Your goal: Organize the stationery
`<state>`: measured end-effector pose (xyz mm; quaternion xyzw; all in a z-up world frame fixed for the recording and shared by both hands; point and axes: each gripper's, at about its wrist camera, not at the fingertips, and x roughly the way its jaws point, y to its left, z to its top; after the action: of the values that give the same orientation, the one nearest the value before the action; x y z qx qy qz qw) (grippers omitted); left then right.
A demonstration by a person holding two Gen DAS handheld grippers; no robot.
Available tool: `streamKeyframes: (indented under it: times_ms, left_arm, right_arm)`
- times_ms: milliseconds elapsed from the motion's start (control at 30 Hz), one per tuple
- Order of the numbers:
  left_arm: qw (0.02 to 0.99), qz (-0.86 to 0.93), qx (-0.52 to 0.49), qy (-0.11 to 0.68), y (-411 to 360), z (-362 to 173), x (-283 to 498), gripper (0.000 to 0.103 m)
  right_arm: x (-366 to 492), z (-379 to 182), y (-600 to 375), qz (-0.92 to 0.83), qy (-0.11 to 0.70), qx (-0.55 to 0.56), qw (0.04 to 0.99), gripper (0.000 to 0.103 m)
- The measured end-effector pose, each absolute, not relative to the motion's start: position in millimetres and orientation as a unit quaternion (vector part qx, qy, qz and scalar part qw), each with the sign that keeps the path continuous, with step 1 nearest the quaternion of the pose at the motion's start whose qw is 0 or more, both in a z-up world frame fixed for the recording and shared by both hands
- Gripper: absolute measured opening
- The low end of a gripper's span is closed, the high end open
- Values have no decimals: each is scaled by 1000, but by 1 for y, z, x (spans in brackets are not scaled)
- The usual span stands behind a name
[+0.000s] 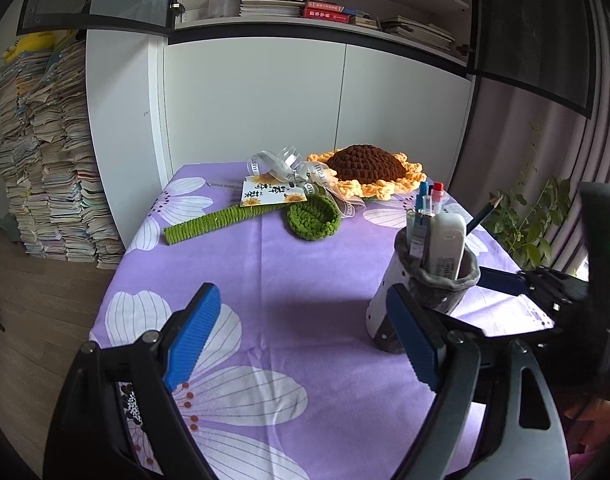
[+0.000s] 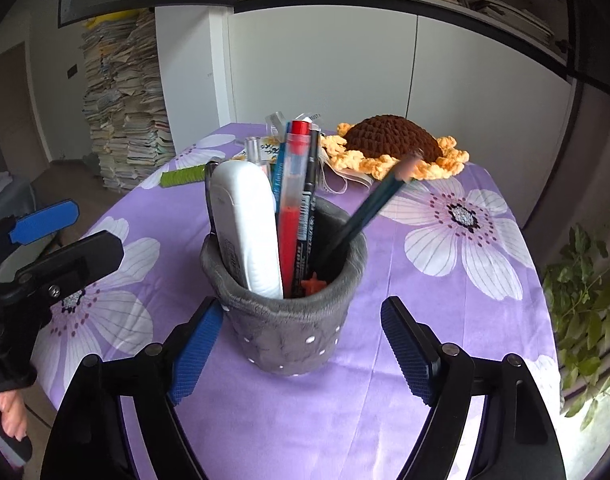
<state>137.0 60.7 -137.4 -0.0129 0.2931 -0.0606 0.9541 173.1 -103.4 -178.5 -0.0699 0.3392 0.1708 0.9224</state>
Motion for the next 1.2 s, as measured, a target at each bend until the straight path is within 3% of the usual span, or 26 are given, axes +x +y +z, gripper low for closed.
streamKeyframes:
  times_ms: [300, 533, 567, 633, 800, 1200]
  left_arm:
    - [958, -30, -11, 284, 46, -119, 117, 84]
    - [958, -8, 10, 287, 22, -88, 82, 87]
    - [959, -9, 9, 284, 21, -83, 77, 89]
    - [961, -6, 8, 275, 19, -75, 67, 103]
    - [969, 6, 22, 247, 13, -62, 40, 102]
    - [971, 11, 6, 239, 17, -53, 11, 102]
  right_arm:
    - [117, -143, -135, 141, 291, -48, 945, 82]
    - [94, -114, -151, 109, 309, 0, 945, 82]
    - [89, -110, -155, 104, 306, 7, 946, 82]
    - [80, -102, -161, 89, 303, 12, 949, 82]
    - [56, -84, -165, 45, 284, -15, 958, 93]
    - [19, -66, -170, 45, 252, -1, 967, 94]
